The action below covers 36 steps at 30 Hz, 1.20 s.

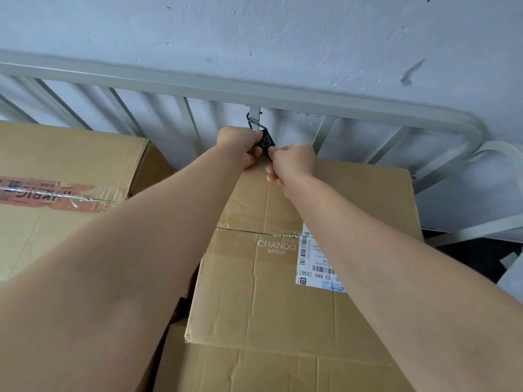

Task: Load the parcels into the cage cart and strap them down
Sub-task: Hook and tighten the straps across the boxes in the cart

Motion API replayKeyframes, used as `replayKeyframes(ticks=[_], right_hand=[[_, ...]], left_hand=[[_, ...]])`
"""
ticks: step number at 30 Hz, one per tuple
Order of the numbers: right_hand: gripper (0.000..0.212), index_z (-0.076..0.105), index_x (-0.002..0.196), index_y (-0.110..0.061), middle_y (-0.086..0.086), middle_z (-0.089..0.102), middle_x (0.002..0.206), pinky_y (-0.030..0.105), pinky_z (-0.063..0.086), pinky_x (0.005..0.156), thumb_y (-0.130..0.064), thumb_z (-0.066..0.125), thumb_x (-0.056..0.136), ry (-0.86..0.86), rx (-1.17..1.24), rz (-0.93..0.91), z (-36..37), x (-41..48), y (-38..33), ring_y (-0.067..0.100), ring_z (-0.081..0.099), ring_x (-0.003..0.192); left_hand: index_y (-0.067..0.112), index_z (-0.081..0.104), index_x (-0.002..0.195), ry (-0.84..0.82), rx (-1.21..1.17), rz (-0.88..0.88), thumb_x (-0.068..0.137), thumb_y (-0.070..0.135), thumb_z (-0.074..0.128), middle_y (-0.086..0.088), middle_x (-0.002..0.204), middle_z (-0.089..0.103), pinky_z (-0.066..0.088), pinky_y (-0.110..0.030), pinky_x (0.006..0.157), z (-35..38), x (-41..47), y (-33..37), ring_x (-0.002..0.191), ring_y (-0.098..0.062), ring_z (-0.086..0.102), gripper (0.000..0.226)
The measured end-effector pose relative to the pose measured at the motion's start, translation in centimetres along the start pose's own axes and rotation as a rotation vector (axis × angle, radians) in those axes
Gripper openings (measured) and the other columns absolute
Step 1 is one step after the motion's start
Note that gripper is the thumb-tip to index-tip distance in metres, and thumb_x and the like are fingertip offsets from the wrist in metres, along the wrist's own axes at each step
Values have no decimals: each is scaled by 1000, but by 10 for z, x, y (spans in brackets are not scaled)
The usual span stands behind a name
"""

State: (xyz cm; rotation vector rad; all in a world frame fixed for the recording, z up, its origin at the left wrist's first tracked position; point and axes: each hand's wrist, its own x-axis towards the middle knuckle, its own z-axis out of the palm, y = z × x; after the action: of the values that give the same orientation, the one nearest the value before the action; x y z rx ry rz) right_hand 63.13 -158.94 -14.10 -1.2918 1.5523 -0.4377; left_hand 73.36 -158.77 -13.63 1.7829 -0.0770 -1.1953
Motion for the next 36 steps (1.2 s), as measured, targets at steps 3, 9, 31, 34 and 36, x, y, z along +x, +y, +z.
replayKeyframes(ticks=[3, 9, 31, 34, 36], right_hand=[[30, 57, 62, -16, 8, 66, 57, 32, 50, 58, -24, 59, 90, 13, -48, -27, 1, -3, 5, 28, 65, 54], [22, 58, 68, -11, 8, 52, 63, 28, 35, 61, -11, 54, 90, 48, -282, -148, -10, -12, 10, 33, 49, 71], [48, 43, 135, -12, 8, 40, 141, 36, 35, 105, -32, 57, 94, -8, -985, -433, -89, -143, 42, 26, 32, 134], [40, 48, 128, -13, 6, 47, 132, 34, 39, 95, -30, 56, 93, -7, -1015, -464, -98, -170, 41, 25, 38, 126], [39, 48, 128, -13, 7, 48, 133, 35, 40, 95, -31, 53, 94, -22, -1047, -486, -103, -190, 40, 26, 39, 125]], left_hand=[[7, 47, 71, 12, 90, 32, 91, 7, 63, -8, 66, 55, 26, -8, 33, -2, -5, -1, 23, -13, 41, 26], [3, 54, 68, -35, 269, 74, 87, -7, 57, -14, 67, 60, 45, -20, 35, -11, -27, -11, 28, -12, 48, 21], [23, 52, 132, -8, 1462, 567, 96, 31, 52, -3, 130, 53, 43, -38, 93, -77, -160, -73, 122, -25, 47, 37], [21, 51, 132, -10, 1528, 589, 96, 32, 51, -3, 131, 52, 44, -39, 94, -91, -185, -80, 122, -25, 46, 38], [21, 51, 133, -16, 1550, 601, 96, 32, 52, -2, 132, 52, 45, -39, 93, -100, -204, -84, 122, -24, 45, 38]])
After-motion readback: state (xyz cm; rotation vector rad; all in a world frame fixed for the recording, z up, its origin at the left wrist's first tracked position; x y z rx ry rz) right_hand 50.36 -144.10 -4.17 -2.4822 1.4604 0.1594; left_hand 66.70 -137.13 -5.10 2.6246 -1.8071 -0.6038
